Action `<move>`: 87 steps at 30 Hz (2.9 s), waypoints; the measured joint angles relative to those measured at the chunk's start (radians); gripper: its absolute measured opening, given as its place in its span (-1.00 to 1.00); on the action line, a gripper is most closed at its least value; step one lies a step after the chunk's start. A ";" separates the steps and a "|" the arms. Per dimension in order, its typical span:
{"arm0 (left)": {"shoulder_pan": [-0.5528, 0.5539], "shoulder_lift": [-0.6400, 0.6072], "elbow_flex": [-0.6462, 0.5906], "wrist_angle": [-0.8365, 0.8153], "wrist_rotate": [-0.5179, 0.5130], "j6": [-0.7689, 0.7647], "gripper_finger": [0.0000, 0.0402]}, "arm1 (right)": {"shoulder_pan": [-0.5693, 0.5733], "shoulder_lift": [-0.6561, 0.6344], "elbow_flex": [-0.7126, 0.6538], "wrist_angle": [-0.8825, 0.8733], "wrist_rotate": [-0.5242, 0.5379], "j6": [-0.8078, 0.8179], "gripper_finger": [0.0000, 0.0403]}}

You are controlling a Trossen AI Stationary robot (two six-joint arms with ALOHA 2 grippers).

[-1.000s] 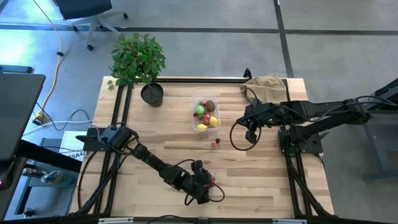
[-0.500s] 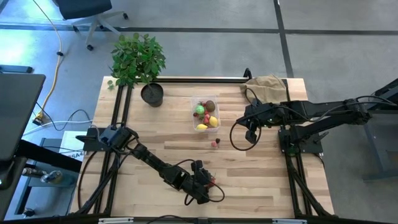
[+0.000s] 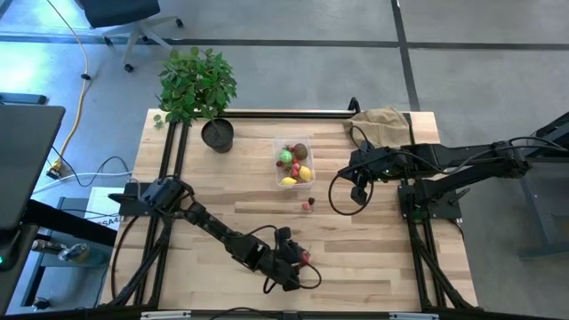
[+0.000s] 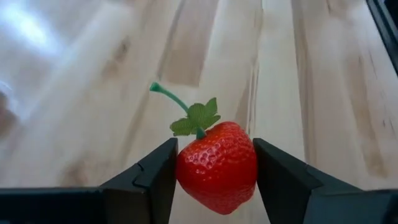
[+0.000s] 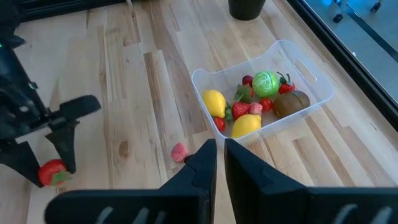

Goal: Pick and placing Produce into tupperware
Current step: Put the red strawberry into the transparent bin

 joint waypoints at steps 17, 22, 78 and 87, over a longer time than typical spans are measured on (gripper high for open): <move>0.060 -0.400 0.000 -0.215 -0.246 0.380 -0.11 | 0.000 0.000 0.000 0.000 0.000 0.000 -0.88; 0.140 -0.518 0.001 -0.322 -0.221 0.493 -0.09 | 0.000 0.000 0.000 0.000 0.000 0.000 -0.88; 0.729 -0.214 -0.001 -0.472 0.581 1.066 -0.07 | 0.000 0.000 0.000 0.000 0.000 0.000 -0.88; 0.729 -0.209 0.000 -0.456 0.581 1.047 -0.07 | 0.000 0.000 0.000 0.000 0.000 0.000 -0.88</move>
